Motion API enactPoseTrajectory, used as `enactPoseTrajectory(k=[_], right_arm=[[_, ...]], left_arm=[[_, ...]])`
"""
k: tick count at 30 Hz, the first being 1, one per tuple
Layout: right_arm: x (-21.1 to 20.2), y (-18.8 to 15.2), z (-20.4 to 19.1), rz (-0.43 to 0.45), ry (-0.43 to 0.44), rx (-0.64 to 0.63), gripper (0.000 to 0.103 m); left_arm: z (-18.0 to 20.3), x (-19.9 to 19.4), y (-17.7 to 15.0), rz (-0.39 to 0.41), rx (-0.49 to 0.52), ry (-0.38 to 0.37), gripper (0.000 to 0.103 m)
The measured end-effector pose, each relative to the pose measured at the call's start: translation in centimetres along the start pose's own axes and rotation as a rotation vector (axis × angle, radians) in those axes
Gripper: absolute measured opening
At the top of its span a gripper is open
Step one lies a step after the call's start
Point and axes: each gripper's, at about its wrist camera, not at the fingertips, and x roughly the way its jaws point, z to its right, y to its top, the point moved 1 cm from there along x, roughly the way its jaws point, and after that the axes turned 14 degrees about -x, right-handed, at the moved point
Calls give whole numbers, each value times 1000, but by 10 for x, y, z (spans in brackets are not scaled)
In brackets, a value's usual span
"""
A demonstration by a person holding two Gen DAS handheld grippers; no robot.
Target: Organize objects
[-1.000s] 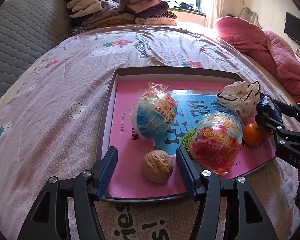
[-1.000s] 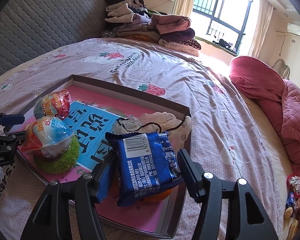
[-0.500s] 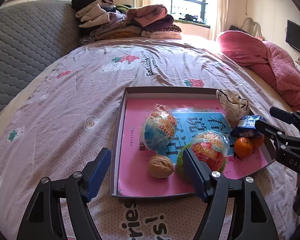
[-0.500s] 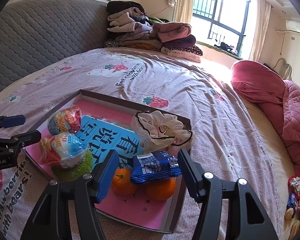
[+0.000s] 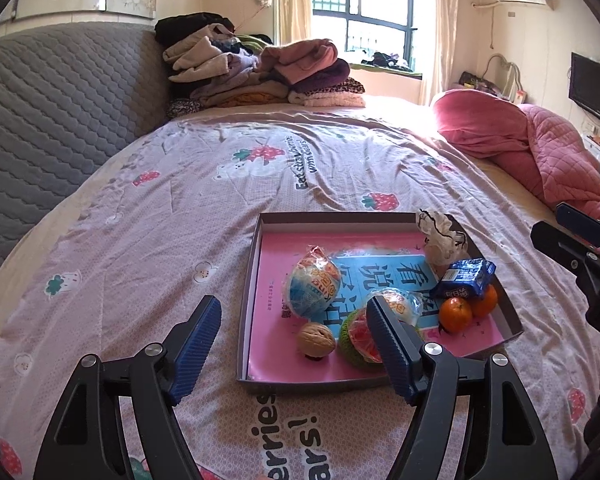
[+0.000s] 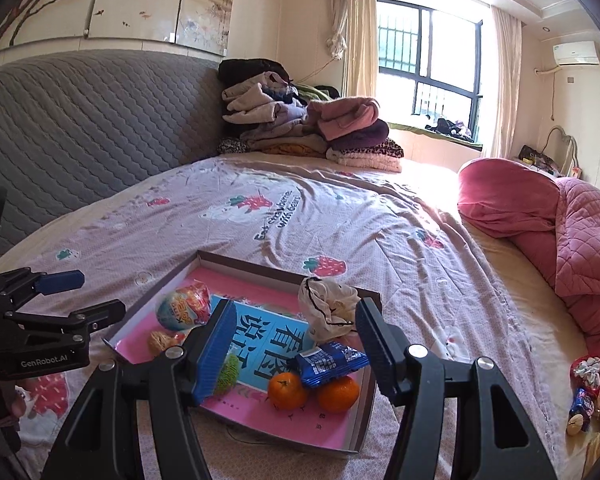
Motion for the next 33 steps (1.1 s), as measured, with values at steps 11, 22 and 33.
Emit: enactPoseTrajectory(k=[11,22,33], right_arm=[[-43,4,-1,65,-3,61,68],[-74,1,4,126,-12,121,69],[-96,-7,-5,145,-34,104,70]], left_arm=[[-1,-43,1,47,2,-5,76],[-2,-72,-4,81,-2,-9,76],[4,-87,-17,97,11,-4,76]])
